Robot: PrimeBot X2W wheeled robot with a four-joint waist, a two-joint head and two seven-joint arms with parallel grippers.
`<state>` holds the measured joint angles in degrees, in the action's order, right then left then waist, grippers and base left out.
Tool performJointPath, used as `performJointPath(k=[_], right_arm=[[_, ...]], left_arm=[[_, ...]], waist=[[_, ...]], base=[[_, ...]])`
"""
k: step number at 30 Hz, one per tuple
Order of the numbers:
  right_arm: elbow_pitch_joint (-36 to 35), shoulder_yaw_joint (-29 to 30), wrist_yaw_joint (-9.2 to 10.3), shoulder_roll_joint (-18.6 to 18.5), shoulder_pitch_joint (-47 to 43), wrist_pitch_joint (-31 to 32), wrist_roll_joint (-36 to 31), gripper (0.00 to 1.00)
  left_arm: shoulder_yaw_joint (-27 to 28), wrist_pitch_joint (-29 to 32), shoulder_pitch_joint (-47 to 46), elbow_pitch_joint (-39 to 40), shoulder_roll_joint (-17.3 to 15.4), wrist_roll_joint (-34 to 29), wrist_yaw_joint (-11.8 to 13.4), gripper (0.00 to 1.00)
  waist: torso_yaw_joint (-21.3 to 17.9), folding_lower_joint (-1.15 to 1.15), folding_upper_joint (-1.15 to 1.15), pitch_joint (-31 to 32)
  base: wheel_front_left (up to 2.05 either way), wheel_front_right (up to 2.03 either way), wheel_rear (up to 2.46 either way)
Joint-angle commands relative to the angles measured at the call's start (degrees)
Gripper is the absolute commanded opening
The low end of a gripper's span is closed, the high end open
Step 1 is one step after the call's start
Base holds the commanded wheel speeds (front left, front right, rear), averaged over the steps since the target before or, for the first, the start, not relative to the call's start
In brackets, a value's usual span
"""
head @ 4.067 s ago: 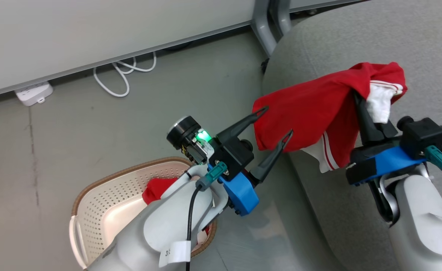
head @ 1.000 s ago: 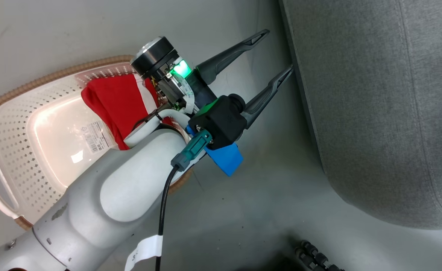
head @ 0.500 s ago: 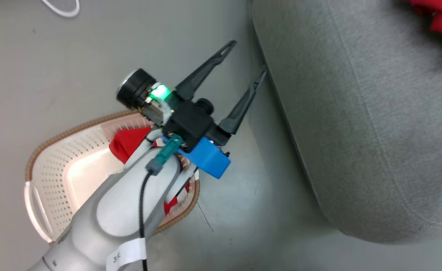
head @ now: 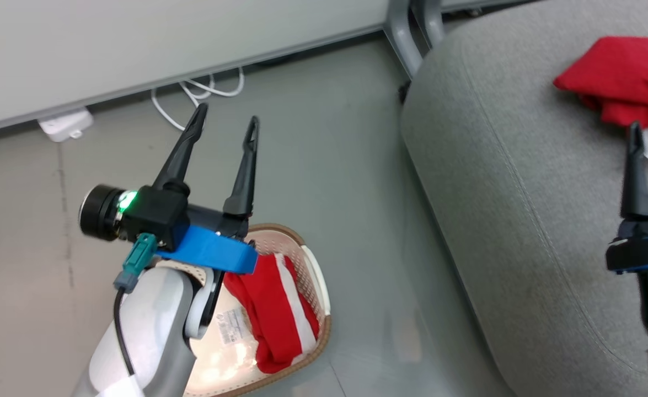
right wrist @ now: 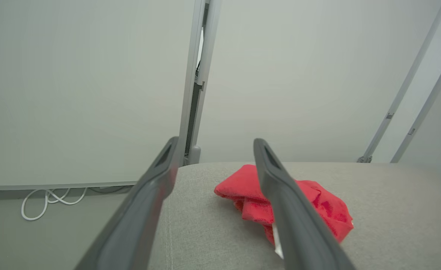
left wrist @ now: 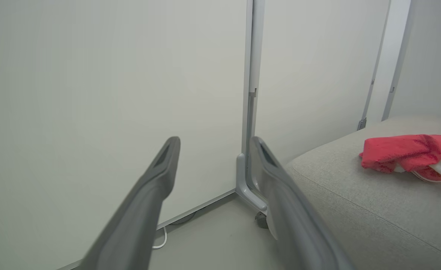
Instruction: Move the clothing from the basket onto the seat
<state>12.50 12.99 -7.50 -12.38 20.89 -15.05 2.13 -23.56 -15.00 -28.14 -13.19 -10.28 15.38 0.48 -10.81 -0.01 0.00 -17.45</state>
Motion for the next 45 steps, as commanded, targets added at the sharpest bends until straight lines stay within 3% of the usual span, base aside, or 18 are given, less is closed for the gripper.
performJointPath(k=[1,11,20,31,45], right_arm=[[-0.5,-1.1,0.01,0.4,-1.2,-0.2,0.4,1.0],[-2.1,-10.7,0.01,3.0,-4.7,-0.2,1.8,1.0],[-2.1,-13.1,0.01,5.0,-9.1,-0.2,3.0,1.0],[0.7,-12.2,0.01,6.2,-14.6,-0.2,3.5,1.0],[1.9,-11.6,0.01,7.4,-16.8,-0.2,3.5,1.0]], left_arm=[[1.6,-0.3,1.8,0.1,0.6,-0.6,-0.2,1.0],[12.3,-0.2,10.9,0.0,3.6,-4.1,-1.9,1.0],[18.7,-0.2,16.3,0.5,5.8,-6.7,-3.9,1.0],[20.8,-0.2,19.9,0.1,7.2,-8.4,-5.9,1.0],[20.8,-0.2,21.1,-1.1,7.4,-8.1,-6.8,1.0]], waist=[[3.5,0.01,0.0,3.6],[9.8,0.01,0.0,8.9],[13.7,0.01,0.0,12.2],[14.8,0.01,0.0,13.9],[14.5,0.01,0.0,14.4]], base=[[0.0,0.0,0.0],[0.0,0.0,0.0],[0.0,0.0,0.0],[0.0,0.0,0.0],[0.0,0.0,0.0]])
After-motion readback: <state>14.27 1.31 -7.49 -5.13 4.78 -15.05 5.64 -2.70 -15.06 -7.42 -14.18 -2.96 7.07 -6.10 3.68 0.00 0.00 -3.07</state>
